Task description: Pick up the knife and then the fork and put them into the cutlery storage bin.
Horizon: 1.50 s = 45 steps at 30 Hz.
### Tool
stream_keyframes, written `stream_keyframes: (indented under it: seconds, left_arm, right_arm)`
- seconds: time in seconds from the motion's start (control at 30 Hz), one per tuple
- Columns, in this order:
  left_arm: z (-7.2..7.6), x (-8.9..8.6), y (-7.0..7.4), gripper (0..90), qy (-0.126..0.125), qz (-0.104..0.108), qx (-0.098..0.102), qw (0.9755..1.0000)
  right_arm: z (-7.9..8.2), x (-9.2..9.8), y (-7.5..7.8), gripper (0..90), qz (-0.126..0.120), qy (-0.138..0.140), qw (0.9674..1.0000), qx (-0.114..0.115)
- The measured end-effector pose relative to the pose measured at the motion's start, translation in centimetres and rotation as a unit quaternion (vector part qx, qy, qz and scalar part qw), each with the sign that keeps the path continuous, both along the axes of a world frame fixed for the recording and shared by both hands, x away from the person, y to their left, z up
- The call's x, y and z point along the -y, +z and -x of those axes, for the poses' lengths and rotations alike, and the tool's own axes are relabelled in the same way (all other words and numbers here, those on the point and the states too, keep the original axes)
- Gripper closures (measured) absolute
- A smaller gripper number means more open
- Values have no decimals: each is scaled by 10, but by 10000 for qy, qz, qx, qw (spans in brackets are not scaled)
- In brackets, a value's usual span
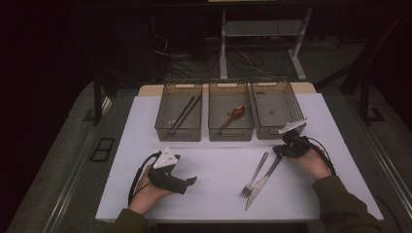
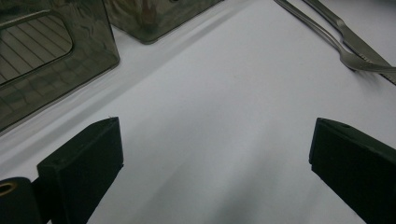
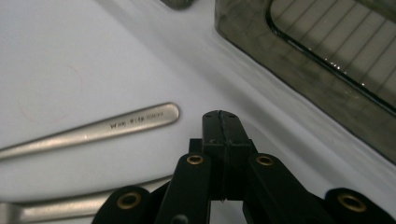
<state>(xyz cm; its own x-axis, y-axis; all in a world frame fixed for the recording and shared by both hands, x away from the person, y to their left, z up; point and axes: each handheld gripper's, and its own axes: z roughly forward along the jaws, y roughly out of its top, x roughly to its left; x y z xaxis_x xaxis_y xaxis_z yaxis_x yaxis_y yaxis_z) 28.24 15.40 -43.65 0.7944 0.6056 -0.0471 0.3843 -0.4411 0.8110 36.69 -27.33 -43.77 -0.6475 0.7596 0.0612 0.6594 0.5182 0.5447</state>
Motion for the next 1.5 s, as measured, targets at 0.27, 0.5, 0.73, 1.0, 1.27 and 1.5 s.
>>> stream_keyframes:
  seconds: [0.27, 0.5, 0.73, 1.0, 1.27, 1.5]
  left_arm:
    - [0, 0, 0, 20, -23, -38, -4, 10000]
    - [0, -1, 0, 19, -19, 20, -39, 10000]
    - [-1, -3, -2, 19, -33, 80, -88, 9999]
    - [-1, -4, -2, 19, -45, 95, -90, 9999]
    - [-1, -4, -2, 19, -63, 105, -92, 9999]
    - [-1, -3, -2, 19, -63, 114, -97, 9999]
  right_arm:
    - [8, 7, 2, 889, 146, 88, 9998, -55]
    - [16, 12, 3, 890, 178, 123, 9997, -133]
    - [28, 23, 4, 890, 170, 164, 9994, -247]
    - [39, 31, 5, 889, 185, 210, 9991, -332]
    - [49, 36, 6, 890, 188, 294, 9985, -428]
    - [60, 39, 6, 890, 194, 386, 9977, -522]
